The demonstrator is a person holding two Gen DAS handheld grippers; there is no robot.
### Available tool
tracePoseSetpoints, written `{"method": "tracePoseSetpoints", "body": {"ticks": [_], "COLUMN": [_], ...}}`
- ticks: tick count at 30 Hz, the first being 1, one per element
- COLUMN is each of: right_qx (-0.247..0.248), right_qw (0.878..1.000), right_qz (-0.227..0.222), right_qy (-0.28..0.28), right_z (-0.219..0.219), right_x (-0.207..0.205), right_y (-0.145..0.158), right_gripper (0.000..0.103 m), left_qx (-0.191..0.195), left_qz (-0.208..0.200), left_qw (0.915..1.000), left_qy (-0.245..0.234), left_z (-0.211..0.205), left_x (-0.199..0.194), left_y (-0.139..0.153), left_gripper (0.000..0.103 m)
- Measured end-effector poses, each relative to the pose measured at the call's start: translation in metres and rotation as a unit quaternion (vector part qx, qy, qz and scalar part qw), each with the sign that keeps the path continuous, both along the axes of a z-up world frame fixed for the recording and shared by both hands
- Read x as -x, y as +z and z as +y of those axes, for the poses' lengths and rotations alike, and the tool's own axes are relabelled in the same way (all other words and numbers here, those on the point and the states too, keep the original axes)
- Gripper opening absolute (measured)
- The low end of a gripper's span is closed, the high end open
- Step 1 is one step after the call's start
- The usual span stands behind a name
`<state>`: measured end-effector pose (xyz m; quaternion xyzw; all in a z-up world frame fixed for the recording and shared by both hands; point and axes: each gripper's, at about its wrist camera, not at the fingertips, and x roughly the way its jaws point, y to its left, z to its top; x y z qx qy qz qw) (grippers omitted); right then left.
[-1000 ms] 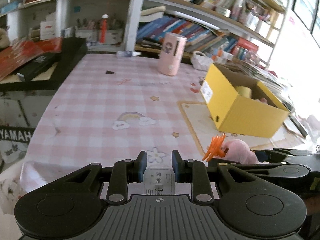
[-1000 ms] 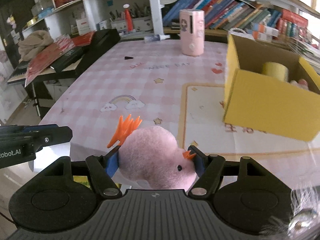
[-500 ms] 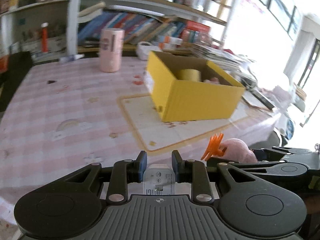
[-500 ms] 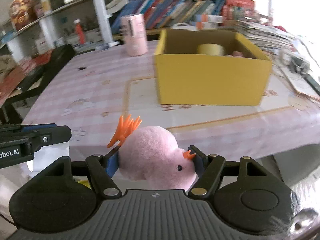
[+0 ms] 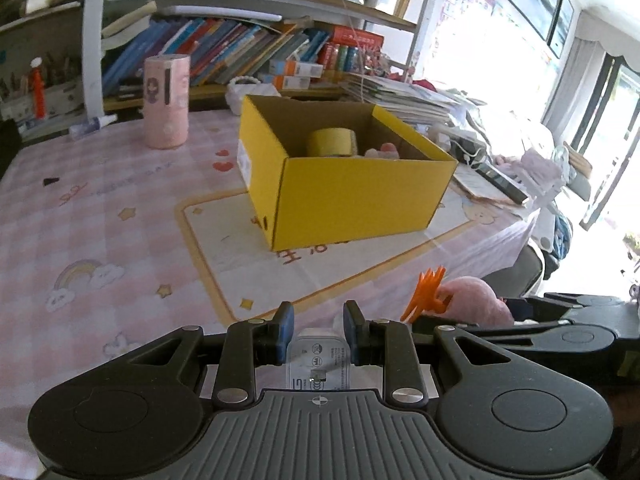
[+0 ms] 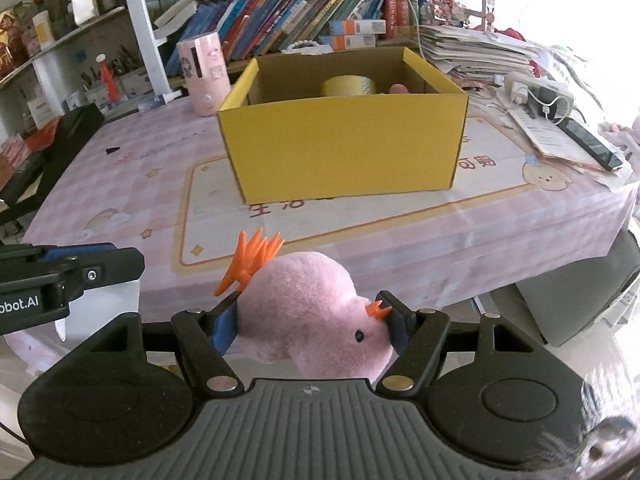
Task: Organize objects
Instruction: 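Carry the charger with the left tool while the right tool carries the chick to the box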
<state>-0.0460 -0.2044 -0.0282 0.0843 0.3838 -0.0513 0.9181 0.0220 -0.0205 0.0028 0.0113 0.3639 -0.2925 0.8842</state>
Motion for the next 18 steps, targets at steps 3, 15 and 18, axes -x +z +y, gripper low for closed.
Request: {"method": "tracePoseSetpoints", "body": {"ticks": [3, 15, 18], "right_qx": [-0.002, 0.012, 0.012], "right_qw": [1.0, 0.999, 0.997], "right_qz": [-0.003, -0.053, -0.071], "right_qy": [-0.003, -0.004, -0.013], "right_z": [-0.009, -0.043, -0.056], "right_x": [-0.008, -0.044, -0.055], "right_y": [0.003, 0.03, 0.042], "right_gripper": [0.069, 0.069, 0.069], "left_qx": [-0.001, 0.014, 0.017], "left_qz": [-0.004, -0.056, -0.064], "left_qw": [1.0, 0.9983, 0.9977], "left_qy": [0.0, 0.013, 0.013], "left_z": [-0.008, -0.033, -0.042], "left_x": [-0.007, -0.042, -0.054], "left_y": [0.002, 0.026, 0.033], "left_gripper": [0.025, 0.025, 0.025]}}
